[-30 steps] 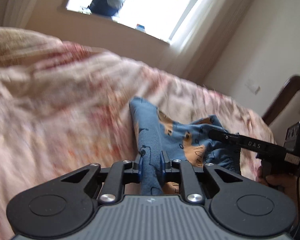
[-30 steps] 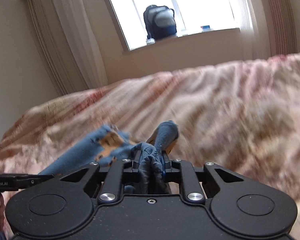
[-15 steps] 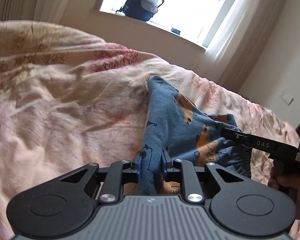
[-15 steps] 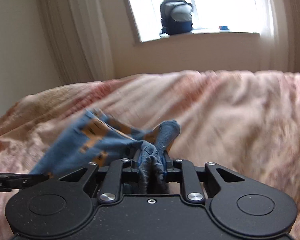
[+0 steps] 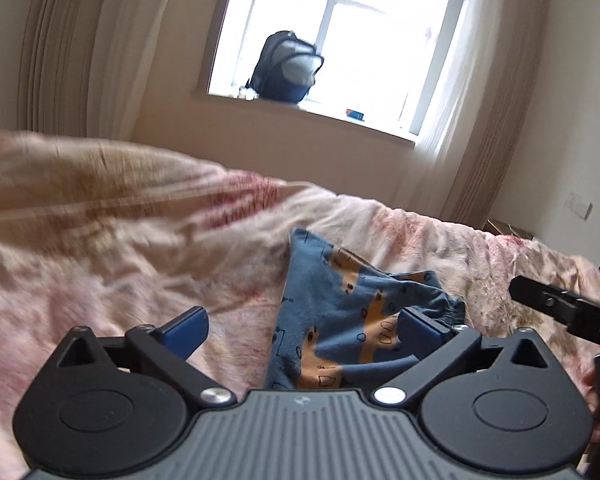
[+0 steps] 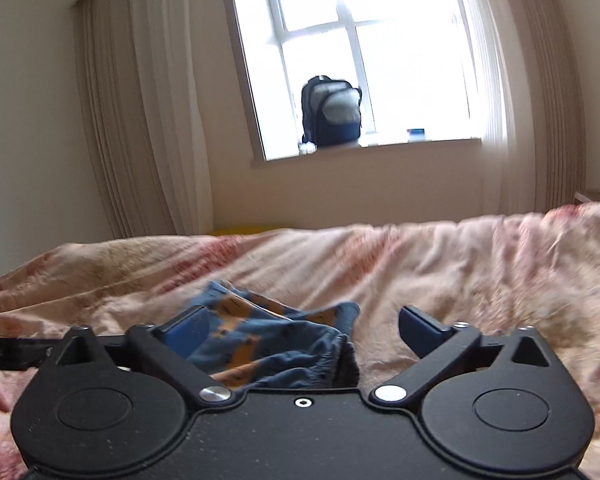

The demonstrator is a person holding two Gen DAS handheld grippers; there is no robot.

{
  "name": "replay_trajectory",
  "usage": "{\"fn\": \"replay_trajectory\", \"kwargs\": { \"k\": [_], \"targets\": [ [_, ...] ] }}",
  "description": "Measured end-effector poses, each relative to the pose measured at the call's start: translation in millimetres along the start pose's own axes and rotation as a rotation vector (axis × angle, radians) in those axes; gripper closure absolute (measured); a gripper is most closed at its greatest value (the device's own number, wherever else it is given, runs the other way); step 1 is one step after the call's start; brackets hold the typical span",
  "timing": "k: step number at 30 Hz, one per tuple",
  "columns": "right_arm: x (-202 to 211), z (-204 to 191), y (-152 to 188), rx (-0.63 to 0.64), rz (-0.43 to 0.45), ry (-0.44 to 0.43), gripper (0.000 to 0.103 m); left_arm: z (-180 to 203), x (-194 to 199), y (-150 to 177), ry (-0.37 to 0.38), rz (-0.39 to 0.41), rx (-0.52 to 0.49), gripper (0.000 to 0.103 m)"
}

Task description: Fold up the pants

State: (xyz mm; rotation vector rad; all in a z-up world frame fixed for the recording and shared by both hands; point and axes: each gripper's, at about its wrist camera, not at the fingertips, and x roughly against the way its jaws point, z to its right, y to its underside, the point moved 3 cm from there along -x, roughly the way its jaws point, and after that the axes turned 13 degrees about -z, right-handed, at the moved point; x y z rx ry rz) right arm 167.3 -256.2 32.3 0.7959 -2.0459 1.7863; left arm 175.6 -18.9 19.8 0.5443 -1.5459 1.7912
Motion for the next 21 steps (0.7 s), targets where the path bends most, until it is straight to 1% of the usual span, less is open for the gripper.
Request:
{"fn": "replay_trajectory", "kwargs": {
  "k": [3, 6, 9, 12, 15, 21],
  "targets": [
    [31.3, -16.0, 6.9, 0.022, 0.037, 0.021, 0.001, 5.9, 21.3, 8.8, -0.037, 0.022, -0.017, 0.000],
    [58.0, -26.4, 16.6, 0.012, 0.069, 0.042, 0.001, 7.8, 39.0, 20.5, -0.049, 0.026, -0.021, 0.000],
    [76.2, -34.3, 31.2, 0.005, 0.070, 0.053, 0.001, 7.5, 53.7, 33.3, -0.070, 0.037, -0.025, 0.000],
    [85.2, -41.8, 47.6, 0.017, 0.061, 0.063, 0.001, 7.6, 62.5, 46.0, -0.092, 0.044, -0.037, 0.000],
    [89.1, -46.7, 61.6, 0.032, 0.050, 0.065, 0.001, 7.3, 63.6, 56.1, -0.116, 0.031, -0.057, 0.000],
    [86.4, -45.6, 70.1, 0.024, 0.032, 0.069, 0.001, 6.2, 60.1, 65.1, -0.134, 0.009, -0.069, 0.000]
  ]
}}
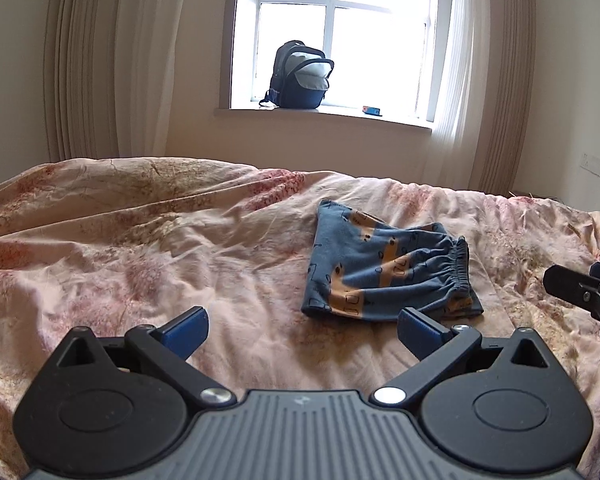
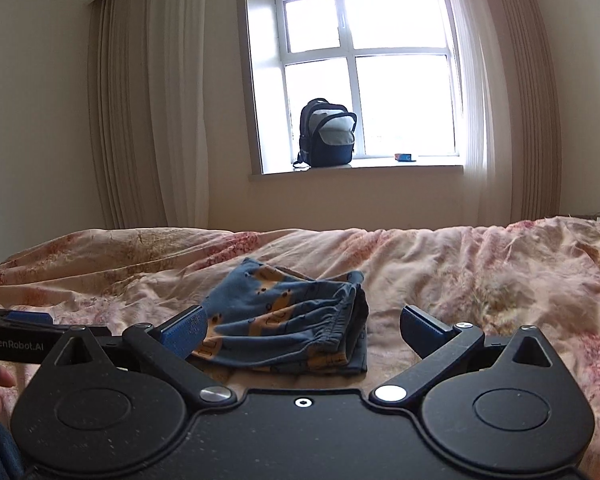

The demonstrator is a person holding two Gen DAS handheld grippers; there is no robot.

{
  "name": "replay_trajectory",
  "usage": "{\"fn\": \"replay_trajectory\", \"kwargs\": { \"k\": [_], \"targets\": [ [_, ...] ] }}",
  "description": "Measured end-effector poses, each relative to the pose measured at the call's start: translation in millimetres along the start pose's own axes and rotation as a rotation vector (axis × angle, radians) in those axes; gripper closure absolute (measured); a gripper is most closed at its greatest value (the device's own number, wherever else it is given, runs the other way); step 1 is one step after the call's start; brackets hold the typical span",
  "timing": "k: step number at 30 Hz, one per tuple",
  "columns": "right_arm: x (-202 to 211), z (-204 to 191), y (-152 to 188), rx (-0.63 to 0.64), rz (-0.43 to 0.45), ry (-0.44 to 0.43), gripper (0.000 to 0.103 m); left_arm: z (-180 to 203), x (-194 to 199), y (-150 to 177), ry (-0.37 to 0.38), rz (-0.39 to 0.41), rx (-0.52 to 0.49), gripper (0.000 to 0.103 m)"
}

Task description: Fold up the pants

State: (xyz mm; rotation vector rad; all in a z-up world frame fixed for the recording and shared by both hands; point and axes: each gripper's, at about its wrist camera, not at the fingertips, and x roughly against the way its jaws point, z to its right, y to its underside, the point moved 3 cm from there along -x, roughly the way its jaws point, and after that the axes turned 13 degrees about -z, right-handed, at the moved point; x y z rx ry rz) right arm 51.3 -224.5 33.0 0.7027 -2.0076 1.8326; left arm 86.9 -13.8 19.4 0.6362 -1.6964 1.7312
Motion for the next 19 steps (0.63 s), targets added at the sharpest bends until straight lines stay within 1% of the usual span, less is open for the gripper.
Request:
{"fn": "replay_trajectory", "kwargs": {
  "k": [4, 7, 11, 15, 19],
  "targets": [
    [-1.4, -0.1, -1.1, 0.003, 0.001, 0.002, 0.001, 0.2, -1.2, 0.6, 0.002, -0.001, -0.002, 0.000],
    [-2.4, 0.3, -0.6, -0.002, -0.003, -0.001, 0.001, 0.4, -4.2, -0.3, 0.008, -0.036, 0.009, 0.000],
    [-5.6, -0.3, 0.4, 0.000, -0.011, -0.006, 0.001, -0.3, -7.7, 0.1, 0.003, -0.046, 0.018, 0.000],
    [-8.1, 0.0, 2.5, 0.002, -0.020, -0.014, 0.001, -4.0, -10.2, 0.4, 0.029, -0.053, 0.039, 0.000],
    [-11.3, 1.0, 4.1, 0.002, -0.033, -0.018, 0.001, -3.8, -12.0, 0.9, 0.014, -0.059, 0.032, 0.000]
  ]
}}
